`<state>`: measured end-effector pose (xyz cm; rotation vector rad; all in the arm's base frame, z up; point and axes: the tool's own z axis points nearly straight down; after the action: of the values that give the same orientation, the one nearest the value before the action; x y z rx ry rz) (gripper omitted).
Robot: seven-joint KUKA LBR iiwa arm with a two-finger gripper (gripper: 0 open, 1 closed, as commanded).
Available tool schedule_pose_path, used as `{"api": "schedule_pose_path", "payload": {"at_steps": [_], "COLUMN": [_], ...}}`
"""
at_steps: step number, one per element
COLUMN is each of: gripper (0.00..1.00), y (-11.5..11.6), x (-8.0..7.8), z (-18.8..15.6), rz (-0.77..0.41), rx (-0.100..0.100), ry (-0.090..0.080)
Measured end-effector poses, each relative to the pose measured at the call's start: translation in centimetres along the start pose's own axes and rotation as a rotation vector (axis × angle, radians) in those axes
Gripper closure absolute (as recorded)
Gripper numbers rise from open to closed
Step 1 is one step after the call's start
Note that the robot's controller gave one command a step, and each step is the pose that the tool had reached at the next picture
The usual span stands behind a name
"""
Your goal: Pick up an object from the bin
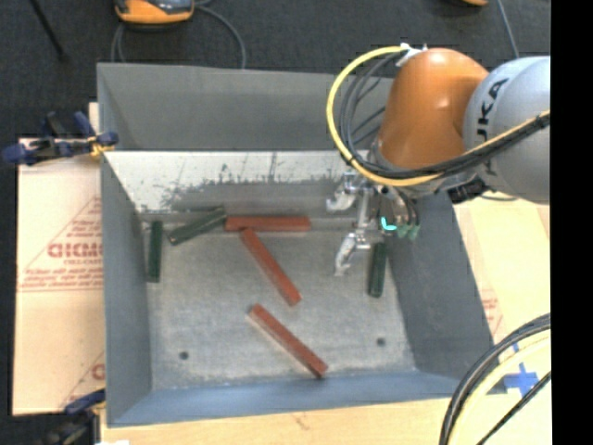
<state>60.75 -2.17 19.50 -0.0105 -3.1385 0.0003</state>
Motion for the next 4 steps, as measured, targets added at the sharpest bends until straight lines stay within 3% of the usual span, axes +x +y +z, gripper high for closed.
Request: {"api": "schedule_pose_path", "payload": {"at_steps": [1,2,3,4], "gripper": [0.00,0.00,0.00,0.00], "y": [0.0,2.1,6.0,7.1], "x": [-0.2,-0.6,-1.2,-1.7], "z": [-0.5,3.7,5.9,6.5], "rz": [-0.001,0.113,0.075,0.219], "rx": [0.001,-0.001,0.000,-0.004], "ry": [-0.008,-0.011,-0.007,-0.009]}}
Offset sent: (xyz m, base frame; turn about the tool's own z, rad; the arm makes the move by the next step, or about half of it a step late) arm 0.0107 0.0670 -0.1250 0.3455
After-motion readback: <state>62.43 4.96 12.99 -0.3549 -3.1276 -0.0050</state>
